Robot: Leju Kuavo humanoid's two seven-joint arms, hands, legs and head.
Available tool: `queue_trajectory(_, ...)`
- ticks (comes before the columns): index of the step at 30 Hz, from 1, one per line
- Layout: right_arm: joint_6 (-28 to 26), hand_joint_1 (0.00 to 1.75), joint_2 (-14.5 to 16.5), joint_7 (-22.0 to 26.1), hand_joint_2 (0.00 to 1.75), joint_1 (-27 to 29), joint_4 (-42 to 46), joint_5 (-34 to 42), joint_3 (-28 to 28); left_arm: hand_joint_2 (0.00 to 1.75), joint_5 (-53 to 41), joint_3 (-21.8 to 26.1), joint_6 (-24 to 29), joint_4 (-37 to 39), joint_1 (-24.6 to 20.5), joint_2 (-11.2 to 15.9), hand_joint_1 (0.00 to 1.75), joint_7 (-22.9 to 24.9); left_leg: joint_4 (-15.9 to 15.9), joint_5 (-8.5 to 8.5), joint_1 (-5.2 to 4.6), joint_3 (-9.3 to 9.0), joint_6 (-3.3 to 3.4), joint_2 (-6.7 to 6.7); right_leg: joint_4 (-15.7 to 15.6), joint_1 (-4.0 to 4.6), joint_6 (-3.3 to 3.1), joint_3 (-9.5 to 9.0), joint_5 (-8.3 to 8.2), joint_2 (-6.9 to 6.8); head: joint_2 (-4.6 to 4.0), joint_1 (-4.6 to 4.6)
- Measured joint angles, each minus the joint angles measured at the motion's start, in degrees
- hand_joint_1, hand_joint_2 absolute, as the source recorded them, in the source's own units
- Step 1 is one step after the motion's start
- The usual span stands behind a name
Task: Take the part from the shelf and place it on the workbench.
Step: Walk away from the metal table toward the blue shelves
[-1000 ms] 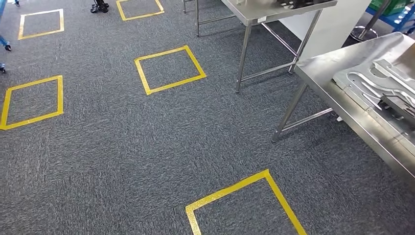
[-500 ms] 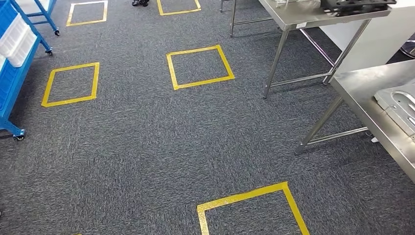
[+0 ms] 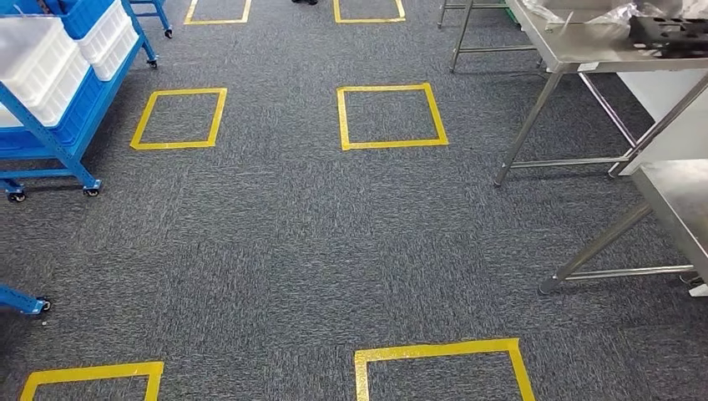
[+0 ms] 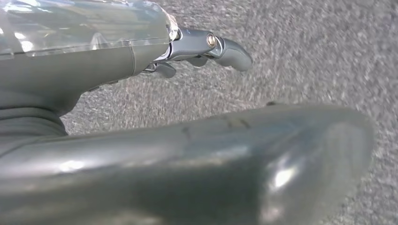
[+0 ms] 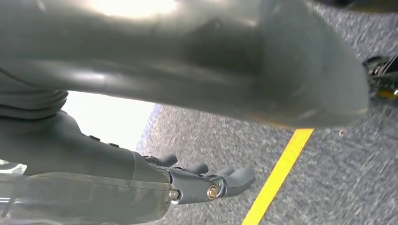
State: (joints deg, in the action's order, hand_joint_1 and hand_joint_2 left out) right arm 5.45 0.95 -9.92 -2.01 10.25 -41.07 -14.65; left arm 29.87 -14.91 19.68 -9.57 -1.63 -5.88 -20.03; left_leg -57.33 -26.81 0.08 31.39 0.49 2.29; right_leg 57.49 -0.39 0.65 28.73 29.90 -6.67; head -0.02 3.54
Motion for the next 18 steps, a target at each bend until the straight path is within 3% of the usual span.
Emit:
queue_trajectory(2,-0.2,0.0,0.1,-0.2,0.0,0.1,0.0,0.0,-0.1,0.0,0.0,-0.1,0.1,0.0,-0.1,0.0,0.0,0.1,0.6,0.5,0.27,-0.23,0.75,-1.18,3.0,-0.3,0.48,1.21,2.21,2.63,0.0,-0.01)
queue_trajectory(4,-0.3,0.0,0.2,-0.3,0.0,0.4,0.0,0.0,-0.1,0.0,0.1,-0.3,0.2,0.0,-0.2,0.0,0.0,0.2,0.7,0.72,0.22,-0.05,1.17,-2.37,10.4,-0.49,0.68,4.75,5.98,5.62,0.0,-0.02)
queue_trajectory(5,-0.3,0.0,0.2,-0.3,0.0,0.4,0.0,0.0,-0.2,0.0,0.1,-0.4,0.2,0.0,-0.2,0.0,0.0,0.2,0.7,0.75,0.15,0.02,1.26,-3.1,14.0,-0.51,0.75,6.63,7.27,6.18,0.0,-0.02)
queue_trajectory(6,-0.3,0.0,0.2,-0.3,0.0,0.5,0.0,0.0,-0.2,0.0,0.1,-0.4,0.3,0.0,-0.1,0.0,0.0,0.2,0.7,0.77,0.08,0.02,1.3,-3.85,16.0,-0.51,0.79,7.77,7.45,6.38,0.0,-0.02)
queue_trajectory(7,-0.3,0.0,0.2,-0.3,0.0,0.5,0.0,0.0,-0.2,0.0,0.1,-0.5,0.3,0.0,-0.1,0.0,0.0,0.2,0.6,0.77,0.05,-0.04,1.29,-4.66,15.8,-0.52,0.78,7.88,6.41,6.48,0.0,-0.02)
queue_trajectory(8,-0.4,0.0,0.2,-0.3,0.0,0.6,0.0,0.0,-0.2,0.0,0.1,-0.5,0.3,0.0,-0.1,0.0,0.0,0.2,0.6,0.75,0.05,-0.13,1.23,-5.49,13.4,-0.55,0.72,6.93,4.38,6.72,0.0,-0.02)
queue_trajectory(9,-0.4,0.0,0.2,-0.3,0.0,0.6,0.0,0.0,-0.2,0.0,0.1,-0.5,0.4,0.0,-0.1,0.0,0.0,0.2,0.4,0.72,0.07,-0.19,1.11,-6.29,9.4,-0.64,0.6,5.26,1.98,7.48,0.0,-0.02)
queue_trajectory(11,-0.4,0.0,0.2,-0.3,0.0,0.8,0.0,-0.1,-0.3,0.0,0.1,-0.6,0.4,0.0,-0.2,0.0,0.0,0.2,0.0,0.61,-0.07,0.01,0.58,-7.64,2.6,-0.76,0.24,2.43,-0.83,9.81,0.0,-0.02)
queue_trajectory(13,-0.4,0.0,0.2,-0.3,0.0,0.6,0.0,-0.1,-0.3,0.0,0.0,-0.6,0.4,0.0,-0.2,0.0,0.0,0.1,-0.1,0.71,-0.05,0.45,-0.16,-8.66,0.8,-0.6,-0.28,1.79,-1.01,10.69,0.0,-0.01)
queue_trajectory(14,-0.4,0.0,0.2,-0.3,0.0,0.4,0.0,-0.1,-0.3,0.0,0.0,-0.6,0.4,0.0,-0.1,0.0,0.0,0.1,-0.1,0.85,0.04,0.67,-0.57,-9.19,0.7,-0.57,-0.62,1.82,-1.14,10.07,0.0,0.0)
queue_trajectory(15,-0.4,0.0,0.3,-0.3,0.0,0.3,0.0,-0.1,-0.3,0.0,0.0,-0.6,0.4,0.0,0.0,0.0,0.0,0.1,-0.2,0.81,0.14,0.86,-0.89,-9.23,0.5,-0.6,-1.01,1.77,-1.29,9.46,0.0,-0.01)
queue_trajectory(16,-0.4,0.0,0.4,-0.4,0.0,0.3,0.0,-0.1,-0.3,0.0,0.0,-0.6,0.4,0.0,0.1,0.0,0.0,0.1,-0.9,0.28,0.12,1.26,-1.18,-8.4,0.3,-0.68,-1.4,1.71,-1.44,8.78,0.0,0.0)
queue_trajectory(18,-0.3,0.0,0.5,-0.5,0.0,0.5,0.0,-0.1,-0.3,0.0,-0.1,-0.7,0.4,0.0,0.0,0.0,0.0,0.1,-5.6,-2.64,0.1,3.35,-1.58,-5.42,0.0,-0.68,-2.08,1.65,-1.58,7.19,0.0,0.01)
